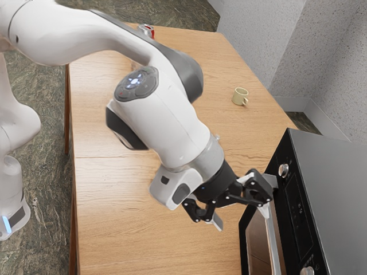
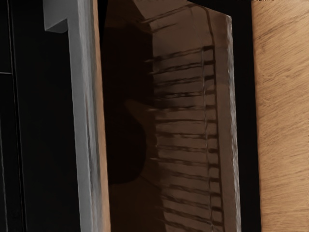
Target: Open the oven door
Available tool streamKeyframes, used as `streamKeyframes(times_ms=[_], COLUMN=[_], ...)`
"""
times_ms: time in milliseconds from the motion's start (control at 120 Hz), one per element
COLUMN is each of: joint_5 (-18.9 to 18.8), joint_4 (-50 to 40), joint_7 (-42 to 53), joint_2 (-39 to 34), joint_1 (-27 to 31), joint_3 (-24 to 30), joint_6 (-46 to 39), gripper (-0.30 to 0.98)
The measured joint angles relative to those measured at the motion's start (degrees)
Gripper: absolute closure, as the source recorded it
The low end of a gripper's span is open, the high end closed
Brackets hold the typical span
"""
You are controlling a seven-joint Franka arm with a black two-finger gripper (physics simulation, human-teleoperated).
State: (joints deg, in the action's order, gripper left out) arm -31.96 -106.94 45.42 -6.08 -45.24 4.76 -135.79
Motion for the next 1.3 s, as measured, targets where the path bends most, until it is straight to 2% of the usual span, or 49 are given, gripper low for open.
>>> streamKeyframes(times_ms=[600, 1092, 1300], joint_5=[0.8, 1.8, 3.4], joint_4=[5.7, 5.6, 4.9], joint_7=[-4.3, -4.8, -4.8], joint_2=[5.9, 7.6, 8.1], joint_1=[-0.1, -1.4, 0.1], joint_3=[-0.1, -2.3, -2.6], joint_6=[0.2, -0.1, -0.3], gripper=[0.00, 0.00, 0.00])
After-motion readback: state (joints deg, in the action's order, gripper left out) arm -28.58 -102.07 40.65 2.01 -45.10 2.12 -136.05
